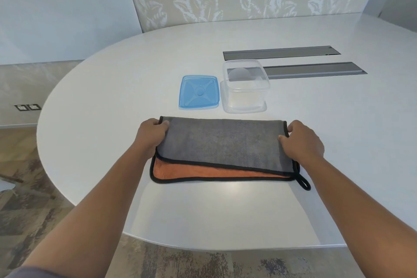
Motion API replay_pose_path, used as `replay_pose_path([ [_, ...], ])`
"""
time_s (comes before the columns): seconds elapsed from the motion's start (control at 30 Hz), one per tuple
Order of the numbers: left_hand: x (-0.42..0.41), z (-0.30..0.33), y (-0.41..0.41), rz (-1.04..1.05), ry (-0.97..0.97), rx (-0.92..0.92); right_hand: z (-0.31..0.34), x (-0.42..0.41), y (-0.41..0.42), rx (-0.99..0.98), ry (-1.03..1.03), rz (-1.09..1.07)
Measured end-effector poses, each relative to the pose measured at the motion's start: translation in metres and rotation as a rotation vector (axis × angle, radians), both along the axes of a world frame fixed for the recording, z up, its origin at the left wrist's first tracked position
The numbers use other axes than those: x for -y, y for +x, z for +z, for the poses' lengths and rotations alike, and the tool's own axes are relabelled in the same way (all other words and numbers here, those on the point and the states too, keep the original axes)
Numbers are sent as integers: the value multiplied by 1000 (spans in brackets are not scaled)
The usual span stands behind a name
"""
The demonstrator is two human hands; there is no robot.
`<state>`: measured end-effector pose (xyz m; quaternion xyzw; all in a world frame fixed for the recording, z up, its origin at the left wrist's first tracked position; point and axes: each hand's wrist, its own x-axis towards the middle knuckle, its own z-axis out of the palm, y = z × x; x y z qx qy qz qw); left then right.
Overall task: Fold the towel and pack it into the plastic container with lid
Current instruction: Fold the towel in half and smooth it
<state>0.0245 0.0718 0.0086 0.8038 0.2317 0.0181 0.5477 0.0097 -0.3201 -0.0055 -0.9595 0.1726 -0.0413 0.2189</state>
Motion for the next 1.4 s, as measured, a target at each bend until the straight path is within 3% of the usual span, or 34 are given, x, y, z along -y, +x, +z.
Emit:
replay_pose_path([
  [0.2, 2, 8, 1, 100, -297, -88, 12, -4, 6, 119, 537, -18],
  [0.37, -1, 15, -2, 123, -390, -118, 32, -4, 12, 42, 1016, -112],
  [0.5, -12, 19, -8, 104, -403, -151, 38, 9, 11, 46, 1237, -183],
  [0.6, -15, 12, -17, 38, -354, -226, 34, 15, 11, -55, 1189, -145],
  [0.73, -10, -1, -29, -81, -149, -304, 23, 14, 3, -278, 971, 56],
  [0.83, -8, 0, -32, -159, -2, -290, 21, 17, 1, -341, 902, 169],
  [1.07, -15, 5, -32, -201, 151, -240, 31, 18, 7, -133, 798, 156],
  [1.2, -13, -2, -36, -255, 247, -263, 20, 13, 1, -226, 723, 167],
  [1.4, -15, 6, -34, -294, 226, -337, 18, 15, 1, -269, 793, 139],
])
